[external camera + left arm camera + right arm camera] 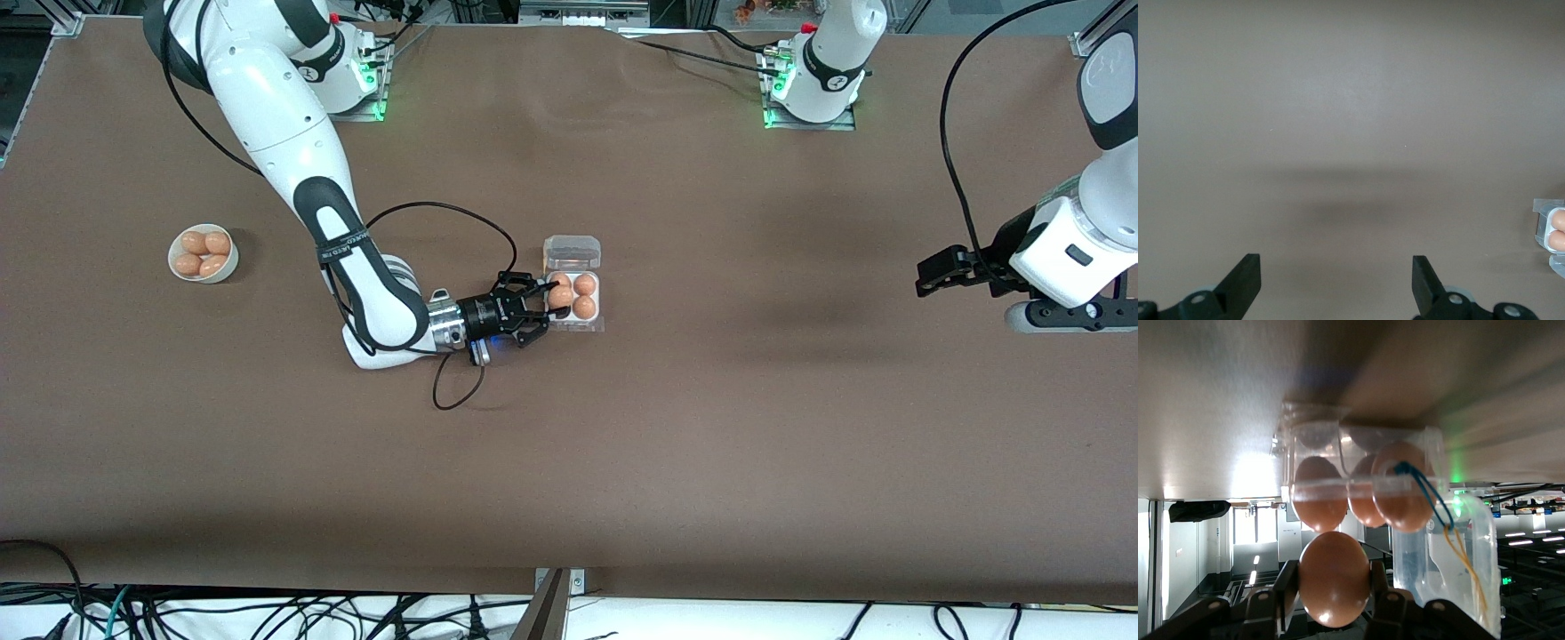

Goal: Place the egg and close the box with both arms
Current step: 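Lower the egg into the empty box slot and open the right gripper, then withdraw the right gripper while the left gripper reaches the box lid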

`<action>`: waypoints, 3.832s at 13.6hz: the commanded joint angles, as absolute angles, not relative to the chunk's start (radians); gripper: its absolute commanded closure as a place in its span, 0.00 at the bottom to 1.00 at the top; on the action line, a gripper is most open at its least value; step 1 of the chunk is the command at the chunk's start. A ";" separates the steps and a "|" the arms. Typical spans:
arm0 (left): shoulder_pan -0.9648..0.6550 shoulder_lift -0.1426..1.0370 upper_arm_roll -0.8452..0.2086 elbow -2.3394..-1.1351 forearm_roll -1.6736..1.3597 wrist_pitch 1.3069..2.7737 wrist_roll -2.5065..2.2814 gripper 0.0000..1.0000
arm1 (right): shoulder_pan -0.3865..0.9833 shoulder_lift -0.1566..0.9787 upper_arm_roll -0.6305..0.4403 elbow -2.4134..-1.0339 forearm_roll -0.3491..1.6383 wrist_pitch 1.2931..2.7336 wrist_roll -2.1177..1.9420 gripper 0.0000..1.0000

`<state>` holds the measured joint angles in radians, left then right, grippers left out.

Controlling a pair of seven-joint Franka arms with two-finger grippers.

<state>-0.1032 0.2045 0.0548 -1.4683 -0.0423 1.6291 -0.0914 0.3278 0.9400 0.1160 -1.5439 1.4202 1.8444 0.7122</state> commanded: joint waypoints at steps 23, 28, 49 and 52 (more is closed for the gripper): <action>-0.101 0.209 0.044 -1.460 -0.052 1.618 -0.104 0.00 | 0.273 0.838 0.117 -1.519 1.154 1.884 0.663 0.00; -0.133 0.212 0.031 -1.460 -0.058 1.553 -0.103 0.16 | 0.212 0.683 0.117 -1.557 0.710 1.891 0.528 0.00; -0.577 0.495 -0.005 -1.450 -0.423 1.434 -0.661 0.89 | 0.037 -0.084 0.080 -1.763 -0.169 1.708 0.133 0.00; -0.609 0.584 -0.014 -1.375 -0.452 1.434 -0.727 0.89 | 0.051 -0.080 -0.001 -1.729 -0.088 1.669 0.127 0.00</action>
